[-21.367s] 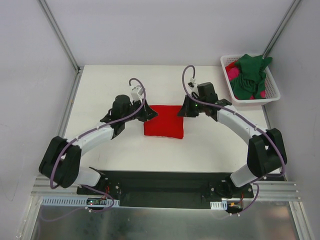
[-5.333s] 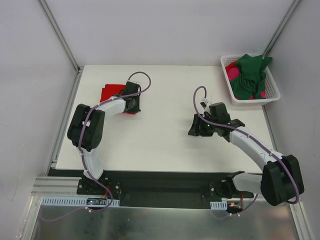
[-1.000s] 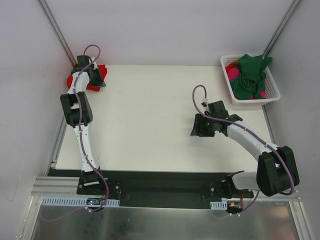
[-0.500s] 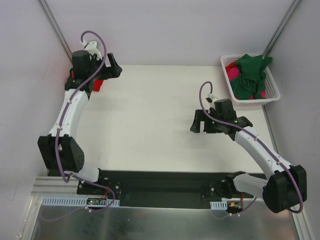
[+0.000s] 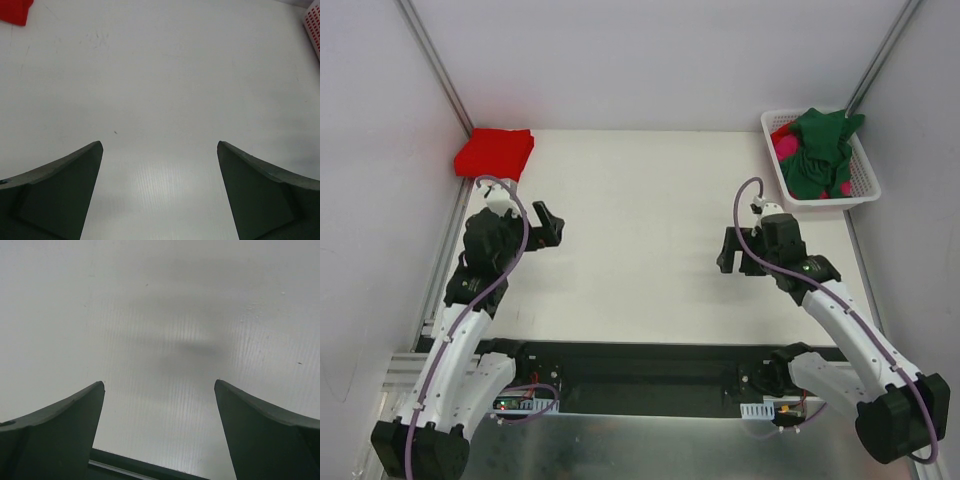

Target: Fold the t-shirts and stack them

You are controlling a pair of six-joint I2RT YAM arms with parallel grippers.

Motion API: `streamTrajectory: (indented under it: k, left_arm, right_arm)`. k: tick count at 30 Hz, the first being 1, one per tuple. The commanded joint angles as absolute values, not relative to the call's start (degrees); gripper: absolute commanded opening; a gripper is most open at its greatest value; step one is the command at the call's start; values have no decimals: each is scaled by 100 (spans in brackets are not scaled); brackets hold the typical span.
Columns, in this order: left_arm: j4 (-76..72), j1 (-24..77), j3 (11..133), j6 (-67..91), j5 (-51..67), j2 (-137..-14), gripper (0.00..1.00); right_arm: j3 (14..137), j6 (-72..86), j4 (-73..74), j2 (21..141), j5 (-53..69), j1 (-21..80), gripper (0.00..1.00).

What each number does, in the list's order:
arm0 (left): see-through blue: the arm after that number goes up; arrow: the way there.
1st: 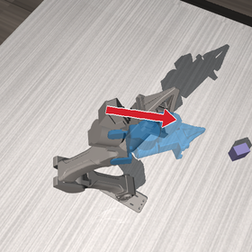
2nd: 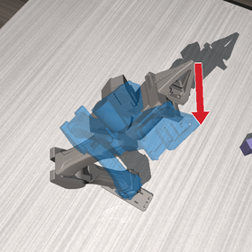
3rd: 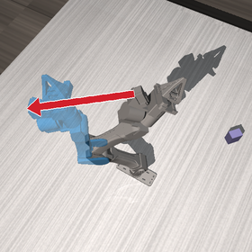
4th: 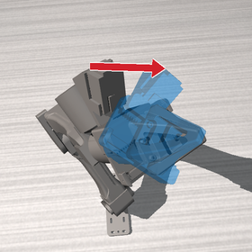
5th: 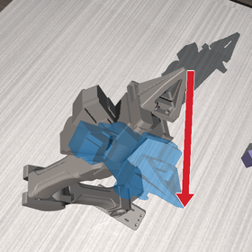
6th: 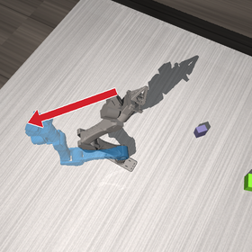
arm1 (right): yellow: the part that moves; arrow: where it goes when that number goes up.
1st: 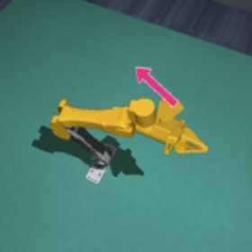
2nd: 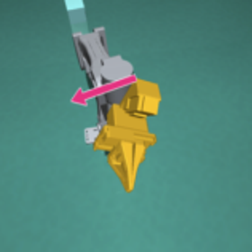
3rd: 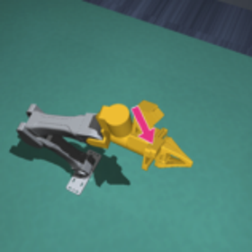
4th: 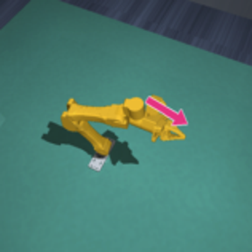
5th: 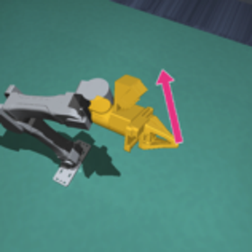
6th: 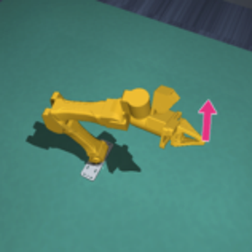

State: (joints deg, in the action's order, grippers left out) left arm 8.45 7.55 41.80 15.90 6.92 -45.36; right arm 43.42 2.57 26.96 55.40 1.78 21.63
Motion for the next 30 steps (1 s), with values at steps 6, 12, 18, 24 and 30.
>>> streamTrajectory:
  k: [6, 12, 18, 24, 30]
  left_arm:
    - [765, 809, 2919, 2214, 27, -3525, 99]
    - [116, 817, 2391, 2215, -579, -3489, 99]
    - [-930, 817, 1820, 2136, -589, -3542, 99]
    - [-1336, 817, 1521, 1987, -580, -3656, 99]
    - [-1415, 817, 1459, 1960, -633, -3735, 99]
  right_arm:
    - [3964, 422, 2373, 4966, -958, 2250, 96]
    - [3806, 167, 2092, 5080, -1537, 2276, 96]
    - [3779, 184, 1960, 5317, -1995, 2285, 96]
    - [3665, 79, 1854, 5238, -2004, 2294, 96]
    - [3683, 62, 1863, 5221, -2039, 2294, 96]
